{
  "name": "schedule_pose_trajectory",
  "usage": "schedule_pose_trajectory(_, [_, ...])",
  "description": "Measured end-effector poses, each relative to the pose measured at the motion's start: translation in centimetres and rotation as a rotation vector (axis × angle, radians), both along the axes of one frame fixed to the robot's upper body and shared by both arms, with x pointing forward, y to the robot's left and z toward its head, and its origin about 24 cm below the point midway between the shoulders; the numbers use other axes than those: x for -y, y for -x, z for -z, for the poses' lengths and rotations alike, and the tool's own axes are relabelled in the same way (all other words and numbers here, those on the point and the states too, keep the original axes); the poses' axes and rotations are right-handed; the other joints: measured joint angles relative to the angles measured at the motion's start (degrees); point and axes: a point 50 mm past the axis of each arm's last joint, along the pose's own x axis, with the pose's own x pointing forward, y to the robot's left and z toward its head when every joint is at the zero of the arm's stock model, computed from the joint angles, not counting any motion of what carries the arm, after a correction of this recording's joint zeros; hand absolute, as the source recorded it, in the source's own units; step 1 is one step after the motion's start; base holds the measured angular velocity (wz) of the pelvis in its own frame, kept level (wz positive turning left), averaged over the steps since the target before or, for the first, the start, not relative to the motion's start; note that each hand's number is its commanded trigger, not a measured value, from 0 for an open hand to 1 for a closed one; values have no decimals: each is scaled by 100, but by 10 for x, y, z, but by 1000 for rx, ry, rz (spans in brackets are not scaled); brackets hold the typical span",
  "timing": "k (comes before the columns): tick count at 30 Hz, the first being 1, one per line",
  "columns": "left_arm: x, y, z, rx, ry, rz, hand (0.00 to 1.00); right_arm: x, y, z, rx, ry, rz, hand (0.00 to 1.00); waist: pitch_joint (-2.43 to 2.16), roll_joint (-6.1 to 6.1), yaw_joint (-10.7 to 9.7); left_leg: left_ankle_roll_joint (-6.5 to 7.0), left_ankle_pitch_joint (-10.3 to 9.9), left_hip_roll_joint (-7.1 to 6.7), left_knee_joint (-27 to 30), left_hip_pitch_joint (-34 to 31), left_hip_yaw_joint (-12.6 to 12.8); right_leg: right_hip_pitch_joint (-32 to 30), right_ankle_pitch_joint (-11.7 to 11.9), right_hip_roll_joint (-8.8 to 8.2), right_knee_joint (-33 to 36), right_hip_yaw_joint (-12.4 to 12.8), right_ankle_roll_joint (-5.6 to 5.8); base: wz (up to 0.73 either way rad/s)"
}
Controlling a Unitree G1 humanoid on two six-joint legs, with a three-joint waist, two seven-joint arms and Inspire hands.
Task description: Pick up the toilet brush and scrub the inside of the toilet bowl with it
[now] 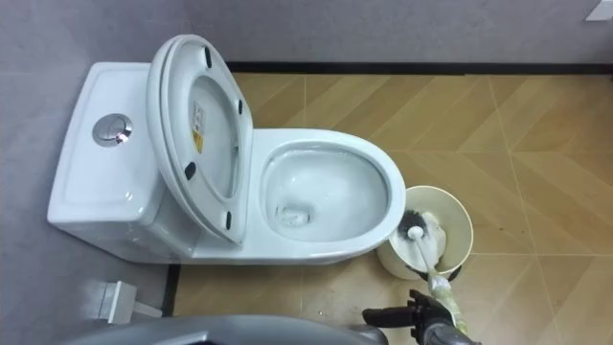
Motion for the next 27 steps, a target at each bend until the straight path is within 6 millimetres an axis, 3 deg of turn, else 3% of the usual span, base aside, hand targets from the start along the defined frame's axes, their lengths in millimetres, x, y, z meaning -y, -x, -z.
schedule_pose_trajectory(11, [1,8,1,-24,20,-7,0,0,0,0,0,0,1,0,1,27,0,1,-10,4,-2,24,1,8,1,10,7,98,-2,-2])
schedule_pose_trajectory(18, [2,4,1,-16,15,1,0,1,-1,0,2,15,4,0,-27,93,-10,4,-12,4,0,31,-1,1,3,10,12,73,-5,0])
schedule_pose_trajectory(27, [4,1,1,-8,18,25,0,4,-10,-2,18,87,-40,0,0,158,1,12,-44,-1,9,18,10,-1,3,3,15,67,-4,0])
